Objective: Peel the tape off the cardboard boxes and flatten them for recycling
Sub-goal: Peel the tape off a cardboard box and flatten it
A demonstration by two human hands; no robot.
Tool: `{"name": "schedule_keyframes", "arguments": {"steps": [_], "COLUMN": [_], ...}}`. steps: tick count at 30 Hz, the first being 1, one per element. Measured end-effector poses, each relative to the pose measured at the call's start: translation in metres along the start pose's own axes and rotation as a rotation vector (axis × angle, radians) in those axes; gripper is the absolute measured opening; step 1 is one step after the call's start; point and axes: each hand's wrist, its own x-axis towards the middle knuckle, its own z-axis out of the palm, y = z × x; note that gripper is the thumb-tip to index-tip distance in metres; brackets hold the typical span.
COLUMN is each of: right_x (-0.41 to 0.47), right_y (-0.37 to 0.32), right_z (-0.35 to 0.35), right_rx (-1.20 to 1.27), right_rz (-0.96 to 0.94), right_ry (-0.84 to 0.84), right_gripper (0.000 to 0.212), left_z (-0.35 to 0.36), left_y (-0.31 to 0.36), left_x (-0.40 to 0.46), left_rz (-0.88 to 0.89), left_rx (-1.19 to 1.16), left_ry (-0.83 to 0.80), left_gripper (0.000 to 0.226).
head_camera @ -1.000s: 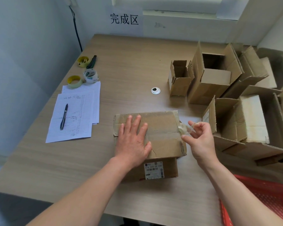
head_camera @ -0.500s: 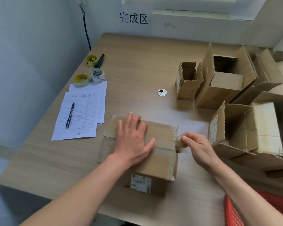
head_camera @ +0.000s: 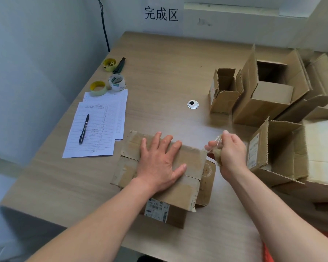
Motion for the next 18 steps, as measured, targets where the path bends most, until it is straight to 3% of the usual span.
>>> {"name": "schedule_keyframes", "arguments": {"steps": [2, 4, 9, 11, 15, 18], "right_x": [0.003, 0.006, 0.003, 0.000, -0.005, -0.006], "right_y": [0.002, 0.006, 0.004, 0.005, 0.006, 0.005], "right_z": [0.006, 0.007, 0.004, -0.006, -0.024, -0.025], "right_rx": [0.064, 0.007, -0.203, -0.292, -0.766, -0.928], "right_rz": [0.135, 0.190, 0.214, 0.224, 0.015, -0.115], "right_ry": [0.024, 0.013, -0.107, -0.162, -0.311, -0.297], "right_gripper": [0.008, 0.011, 0.050, 0.053, 0.050, 0.057], "left_z": [0.002, 0.006, 0.009, 0.009, 0.011, 0.012], "left_y": [-0.001, -0.001, 0.000, 0.000, 0.001, 0.001], "left_x": [-0.004, -0.009, -0.010, -0.009, -0.010, -0.009], "left_rz": [0.004, 0.001, -0.013, -0.013, -0.014, -0.012], "left_rx": [-0.004, -0.018, -0.037, -0.033, -0.035, -0.028], "left_ry": [0.011, 0.016, 0.017, 0.015, 0.035, 0.040], "left_gripper": [0.068, 0.068, 0.067, 0.068, 0.068, 0.068]}}
